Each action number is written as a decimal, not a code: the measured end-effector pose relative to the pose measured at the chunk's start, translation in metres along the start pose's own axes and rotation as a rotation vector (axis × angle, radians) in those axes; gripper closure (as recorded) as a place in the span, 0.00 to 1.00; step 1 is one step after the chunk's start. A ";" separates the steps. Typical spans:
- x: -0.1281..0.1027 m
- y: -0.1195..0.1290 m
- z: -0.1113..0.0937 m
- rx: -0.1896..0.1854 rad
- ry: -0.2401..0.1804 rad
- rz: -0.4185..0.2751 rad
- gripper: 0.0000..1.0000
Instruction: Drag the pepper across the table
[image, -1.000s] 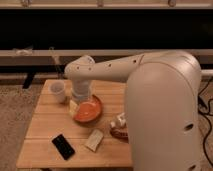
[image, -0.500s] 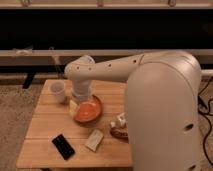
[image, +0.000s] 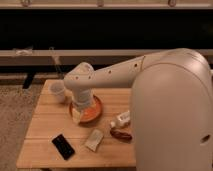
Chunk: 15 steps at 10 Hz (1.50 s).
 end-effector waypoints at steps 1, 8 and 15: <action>0.016 0.000 0.006 0.002 0.015 0.005 0.20; 0.160 -0.035 0.068 -0.048 0.120 0.165 0.20; 0.207 -0.078 0.118 -0.074 0.159 0.203 0.27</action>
